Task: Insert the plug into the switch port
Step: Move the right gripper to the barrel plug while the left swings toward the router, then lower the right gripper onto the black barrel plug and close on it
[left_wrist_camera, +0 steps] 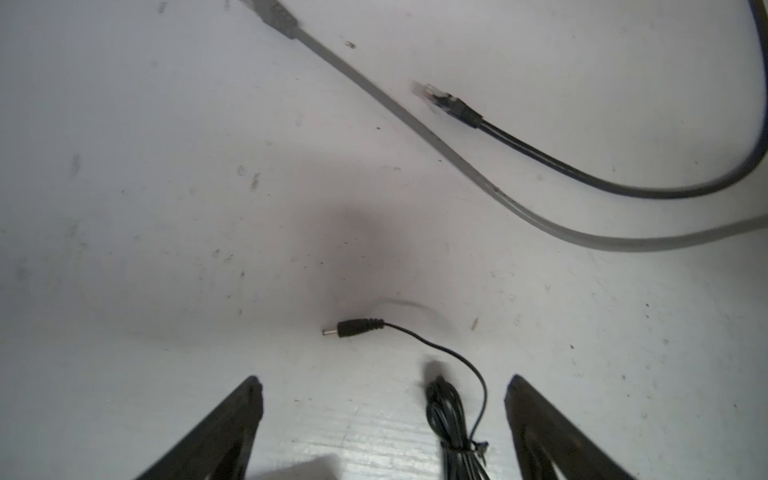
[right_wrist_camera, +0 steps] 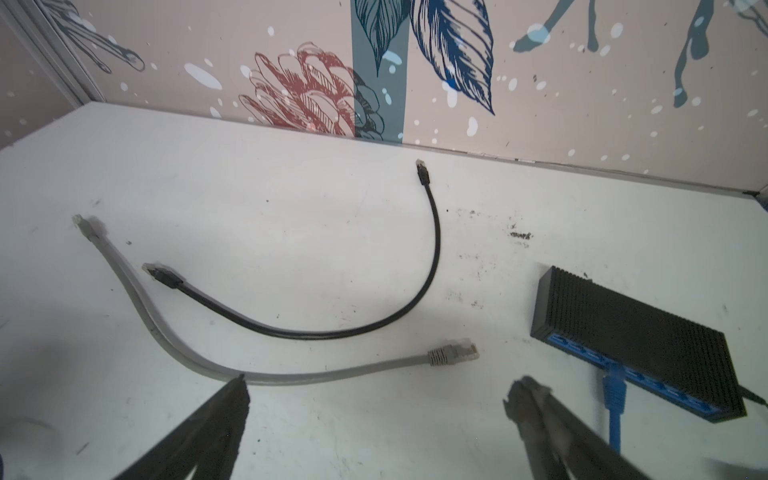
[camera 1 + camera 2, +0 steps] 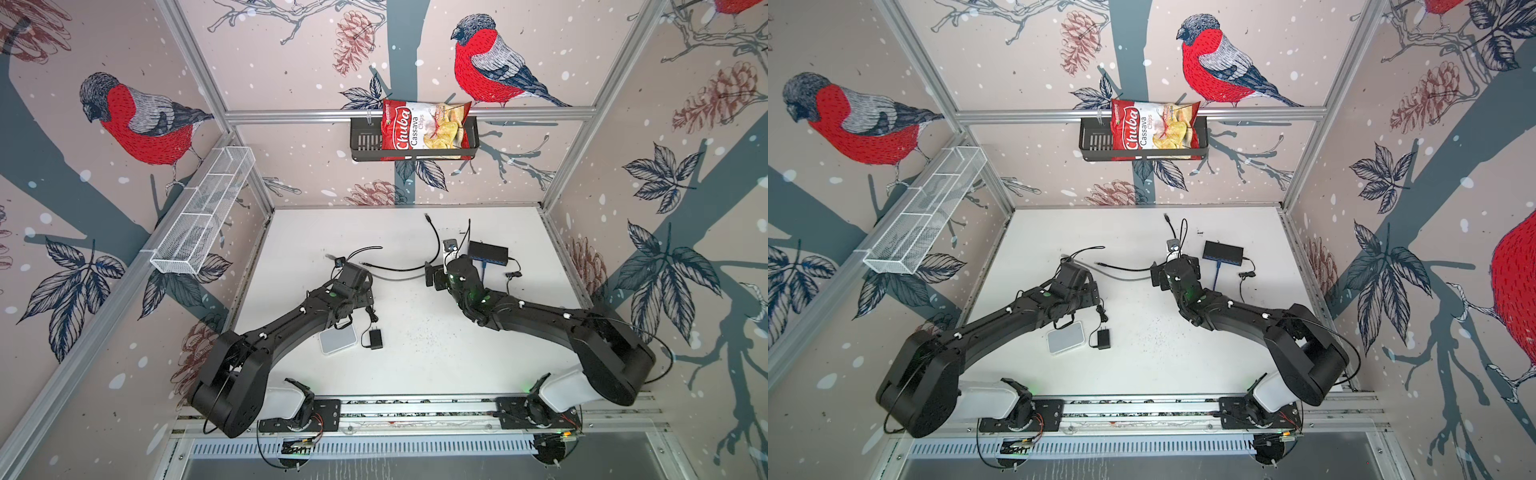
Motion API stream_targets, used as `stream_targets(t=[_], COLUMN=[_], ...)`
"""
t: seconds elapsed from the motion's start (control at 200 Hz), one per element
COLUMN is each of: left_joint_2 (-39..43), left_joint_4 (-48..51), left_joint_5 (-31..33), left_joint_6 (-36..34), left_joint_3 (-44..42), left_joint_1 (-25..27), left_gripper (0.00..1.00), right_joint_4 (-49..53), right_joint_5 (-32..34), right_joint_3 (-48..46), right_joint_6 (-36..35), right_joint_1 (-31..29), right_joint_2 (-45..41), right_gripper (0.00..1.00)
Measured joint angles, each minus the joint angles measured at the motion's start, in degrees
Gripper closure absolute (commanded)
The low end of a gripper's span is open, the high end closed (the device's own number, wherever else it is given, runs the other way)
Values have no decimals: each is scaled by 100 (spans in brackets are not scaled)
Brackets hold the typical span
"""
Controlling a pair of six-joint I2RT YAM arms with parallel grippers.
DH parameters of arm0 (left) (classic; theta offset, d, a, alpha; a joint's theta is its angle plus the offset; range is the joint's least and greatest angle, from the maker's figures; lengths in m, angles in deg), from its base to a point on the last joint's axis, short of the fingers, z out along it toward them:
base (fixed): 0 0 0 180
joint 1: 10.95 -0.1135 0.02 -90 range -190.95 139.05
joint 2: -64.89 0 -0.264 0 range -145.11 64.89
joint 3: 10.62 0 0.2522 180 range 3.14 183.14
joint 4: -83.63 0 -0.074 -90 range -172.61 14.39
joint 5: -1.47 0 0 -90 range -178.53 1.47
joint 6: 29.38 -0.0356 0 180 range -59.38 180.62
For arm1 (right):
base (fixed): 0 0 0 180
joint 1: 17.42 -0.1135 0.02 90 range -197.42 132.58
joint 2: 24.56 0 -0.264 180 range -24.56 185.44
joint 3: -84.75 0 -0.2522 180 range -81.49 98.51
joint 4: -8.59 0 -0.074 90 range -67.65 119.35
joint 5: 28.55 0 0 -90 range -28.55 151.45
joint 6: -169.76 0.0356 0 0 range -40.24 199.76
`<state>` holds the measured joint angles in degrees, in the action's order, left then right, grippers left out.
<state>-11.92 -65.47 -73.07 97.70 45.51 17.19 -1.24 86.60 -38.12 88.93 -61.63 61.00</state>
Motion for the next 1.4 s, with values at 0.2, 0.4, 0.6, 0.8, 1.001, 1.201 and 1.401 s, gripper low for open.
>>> stream_targets(t=[0.2, 0.4, 0.6, 0.8, 1.001, 1.201, 1.401], left_joint_2=[297, 697, 949, 1034, 1071, 1067, 1038], left_joint_4=[-17, -116, -203, -299, -356, -455, -492], left_joint_5=[-11, -98, -177, -240, -350, -466, -492], left_joint_6=[33, 57, 57, 57, 44, 39, 33], left_joint_3=[-284, -562, -702, -752, -752, -754, -754], left_joint_1=[-332, -511, -640, -702, -717, -723, -732], left_gripper=[4, 4, 4, 4, 4, 4, 4], right_joint_4=[-103, 210, 315, 358, 420, 446, 450], right_joint_5=[-1123, -2037, -2835, -3373, -3567, -3668, -3775], right_joint_3=[350, 1012, 1473, 1816, 2131, 2413, 2509], right_joint_6=[-610, -966, -918, -824, -728, -660, -610], right_joint_1=[-319, -767, -979, -1141, -1132, -1130, -1126], right_joint_2=[356, 1161, 1882, 2496, 2933, 3298, 3453], right_gripper=[0, 13, 23, 34, 39, 52, 79])
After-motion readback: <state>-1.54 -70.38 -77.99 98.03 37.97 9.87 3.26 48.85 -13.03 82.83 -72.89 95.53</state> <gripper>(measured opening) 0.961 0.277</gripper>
